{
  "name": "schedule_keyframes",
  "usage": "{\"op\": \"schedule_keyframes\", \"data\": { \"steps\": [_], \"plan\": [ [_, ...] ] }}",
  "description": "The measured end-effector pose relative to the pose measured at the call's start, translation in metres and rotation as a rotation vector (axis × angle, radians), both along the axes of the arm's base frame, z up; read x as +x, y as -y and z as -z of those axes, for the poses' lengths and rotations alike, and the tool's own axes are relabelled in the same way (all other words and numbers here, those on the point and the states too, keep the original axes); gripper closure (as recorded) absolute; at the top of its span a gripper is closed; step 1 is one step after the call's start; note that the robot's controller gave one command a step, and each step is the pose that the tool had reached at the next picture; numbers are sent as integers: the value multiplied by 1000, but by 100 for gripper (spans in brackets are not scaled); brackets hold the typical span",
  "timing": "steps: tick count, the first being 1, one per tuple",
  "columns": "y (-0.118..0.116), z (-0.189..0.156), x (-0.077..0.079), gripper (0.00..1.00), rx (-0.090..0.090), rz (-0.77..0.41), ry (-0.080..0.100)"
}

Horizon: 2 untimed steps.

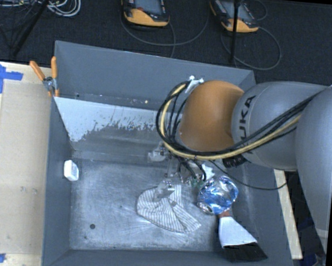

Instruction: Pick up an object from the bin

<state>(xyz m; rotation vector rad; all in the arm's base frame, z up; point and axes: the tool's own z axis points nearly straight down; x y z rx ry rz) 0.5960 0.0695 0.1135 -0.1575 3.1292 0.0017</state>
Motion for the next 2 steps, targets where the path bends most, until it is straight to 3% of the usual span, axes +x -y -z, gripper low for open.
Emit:
{"op": "schedule_keyframes", "data": {
  "steps": [1, 2],
  "plan": [
    [15, 35, -1, 100, -2, -122, -14],
    [15, 35, -1, 100, -2, -121, -14]
  ]
}}
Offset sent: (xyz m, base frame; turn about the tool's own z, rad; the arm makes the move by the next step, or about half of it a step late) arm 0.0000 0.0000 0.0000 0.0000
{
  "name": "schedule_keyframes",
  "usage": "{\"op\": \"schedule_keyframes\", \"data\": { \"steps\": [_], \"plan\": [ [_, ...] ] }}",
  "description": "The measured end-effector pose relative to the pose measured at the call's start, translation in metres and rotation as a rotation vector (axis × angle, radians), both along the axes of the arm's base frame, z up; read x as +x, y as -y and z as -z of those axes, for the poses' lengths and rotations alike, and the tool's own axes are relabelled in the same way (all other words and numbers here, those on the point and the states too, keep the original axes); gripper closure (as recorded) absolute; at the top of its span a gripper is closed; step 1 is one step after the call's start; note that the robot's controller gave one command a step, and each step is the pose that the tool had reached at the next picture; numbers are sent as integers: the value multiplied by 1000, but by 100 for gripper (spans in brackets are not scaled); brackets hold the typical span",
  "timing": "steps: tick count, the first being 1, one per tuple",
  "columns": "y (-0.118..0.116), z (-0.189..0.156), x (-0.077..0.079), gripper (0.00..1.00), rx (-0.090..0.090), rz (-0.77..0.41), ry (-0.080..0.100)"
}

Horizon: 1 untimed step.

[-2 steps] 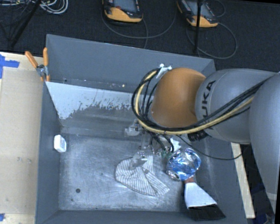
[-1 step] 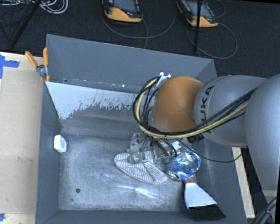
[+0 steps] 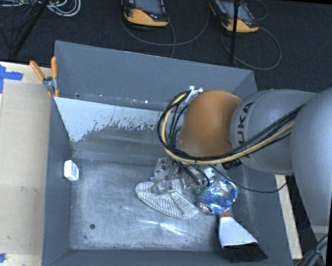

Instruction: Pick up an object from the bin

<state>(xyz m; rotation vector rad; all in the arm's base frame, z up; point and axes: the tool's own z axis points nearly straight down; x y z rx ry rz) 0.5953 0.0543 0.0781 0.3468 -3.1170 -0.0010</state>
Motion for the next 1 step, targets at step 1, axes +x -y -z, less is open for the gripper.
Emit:
{"op": "schedule_keyframes", "data": {
  "steps": [1],
  "plan": [
    [-22, -174, -12, 100, 2, 28, 14]
  ]
}}
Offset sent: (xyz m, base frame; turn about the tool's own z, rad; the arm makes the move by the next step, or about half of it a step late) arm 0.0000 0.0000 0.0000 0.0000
